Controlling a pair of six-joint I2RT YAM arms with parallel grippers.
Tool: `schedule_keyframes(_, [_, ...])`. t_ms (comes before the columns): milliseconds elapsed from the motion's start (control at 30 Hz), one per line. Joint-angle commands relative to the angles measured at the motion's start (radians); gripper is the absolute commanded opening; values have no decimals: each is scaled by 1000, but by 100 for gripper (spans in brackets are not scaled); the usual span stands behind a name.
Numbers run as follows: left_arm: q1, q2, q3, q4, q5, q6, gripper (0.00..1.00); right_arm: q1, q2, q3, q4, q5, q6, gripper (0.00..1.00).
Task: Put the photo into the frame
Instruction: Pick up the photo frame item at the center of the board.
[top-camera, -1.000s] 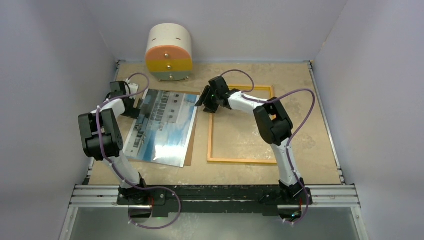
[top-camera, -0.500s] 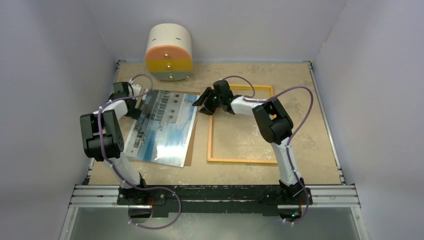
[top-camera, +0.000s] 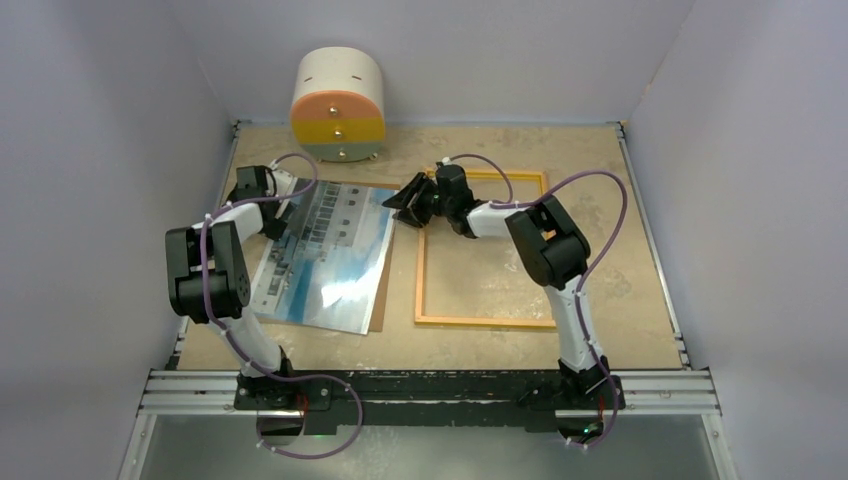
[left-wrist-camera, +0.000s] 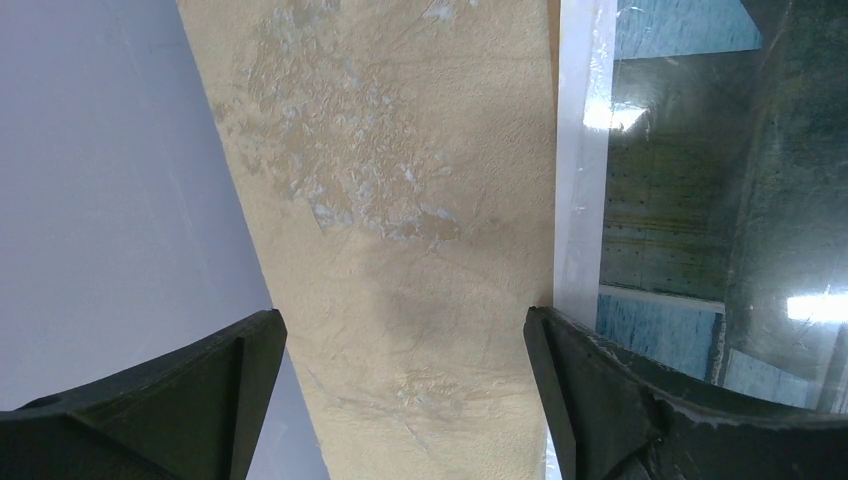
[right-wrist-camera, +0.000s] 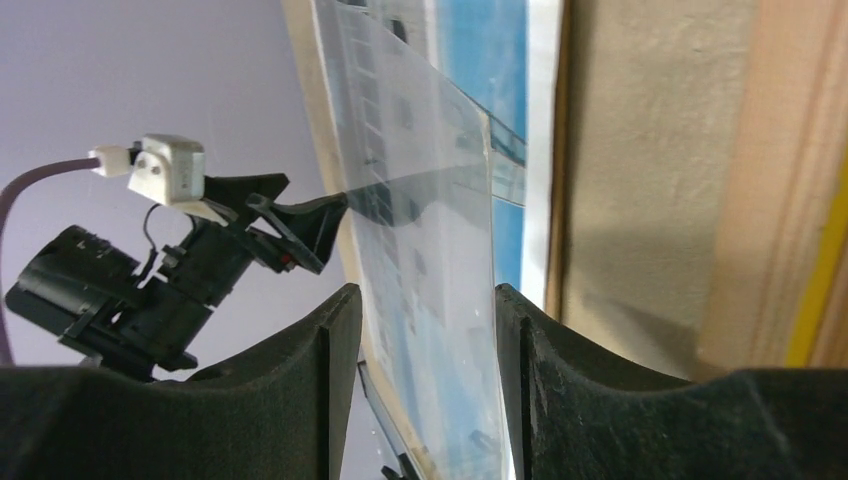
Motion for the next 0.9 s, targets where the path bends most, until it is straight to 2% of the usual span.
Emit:
schedule_keyframes(0, [-22, 47, -51, -104, 74, -2, 98, 13, -92, 24, 68, -36, -18, 53])
schedule_keyframes(167, [-22, 47, -47, -110, 76, 0, 98, 36, -100, 47, 85, -68, -42, 52])
schedule_keyframes(333, [-19, 46, -19, -147, 88, -6, 98, 83, -44, 112, 72, -103, -68, 51])
schedule_keyframes(433, [-6, 44, 5, -178, 104, -6, 98, 92, -15, 118, 62, -85, -68, 39])
schedule_keyframes(633, [65, 14, 96, -264, 120, 18, 100, 54, -82, 109, -41, -107, -129, 1])
schedule_keyframes(800, [95, -47, 213, -338, 104, 51, 100, -92, -223, 78, -159, -215, -200, 0])
schedule_keyframes(867, [94, -64, 264, -382, 121, 54, 100, -157, -264, 94, -288, -270, -287, 0])
